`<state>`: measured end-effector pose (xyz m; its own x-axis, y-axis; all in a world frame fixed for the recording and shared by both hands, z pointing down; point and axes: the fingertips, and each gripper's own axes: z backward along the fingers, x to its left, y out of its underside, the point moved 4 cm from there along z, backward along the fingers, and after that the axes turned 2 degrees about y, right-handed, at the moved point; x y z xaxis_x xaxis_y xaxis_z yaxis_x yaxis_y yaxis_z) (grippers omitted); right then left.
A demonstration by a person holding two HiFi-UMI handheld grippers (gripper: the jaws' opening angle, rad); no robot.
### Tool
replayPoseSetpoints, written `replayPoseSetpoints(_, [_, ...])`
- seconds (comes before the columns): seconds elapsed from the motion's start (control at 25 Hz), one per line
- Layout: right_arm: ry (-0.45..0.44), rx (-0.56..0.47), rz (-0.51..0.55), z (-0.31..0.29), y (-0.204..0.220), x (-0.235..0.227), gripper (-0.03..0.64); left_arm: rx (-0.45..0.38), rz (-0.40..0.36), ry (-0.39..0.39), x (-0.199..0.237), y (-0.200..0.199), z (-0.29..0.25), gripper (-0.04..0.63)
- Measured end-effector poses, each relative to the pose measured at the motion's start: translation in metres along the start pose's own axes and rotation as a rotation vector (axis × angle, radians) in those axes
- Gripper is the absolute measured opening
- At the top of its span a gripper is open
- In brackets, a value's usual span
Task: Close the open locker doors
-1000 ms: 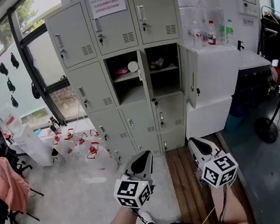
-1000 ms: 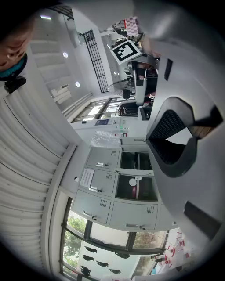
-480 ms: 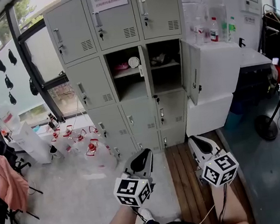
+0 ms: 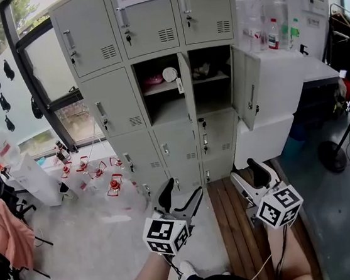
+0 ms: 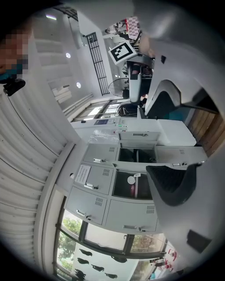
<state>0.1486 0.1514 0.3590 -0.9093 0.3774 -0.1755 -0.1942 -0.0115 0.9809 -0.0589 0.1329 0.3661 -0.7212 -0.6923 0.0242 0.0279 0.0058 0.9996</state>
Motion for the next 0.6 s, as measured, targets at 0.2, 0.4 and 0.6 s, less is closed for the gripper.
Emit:
replayPoseSetpoints(0.2, [0.023, 0.005, -0.003, -0.032, 0.001, 0.01, 0.291, -0.002, 0.015, 0.022, 0.037, -0.001, -0.005, 0.357])
replayPoseSetpoints(0.4, [0.05, 0.006, -0.006, -0.067, 0.006, 0.018, 0.295, -0.003, 0.023, 0.049, 0.075, 0.002, -0.012, 0.357])
replayPoseSetpoints(0.6, [0.073, 0.01, 0.011, -0.098, 0.009, 0.029, 0.311, -0.005, 0.03, 0.076, 0.111, 0.004, -0.017, 0.357])
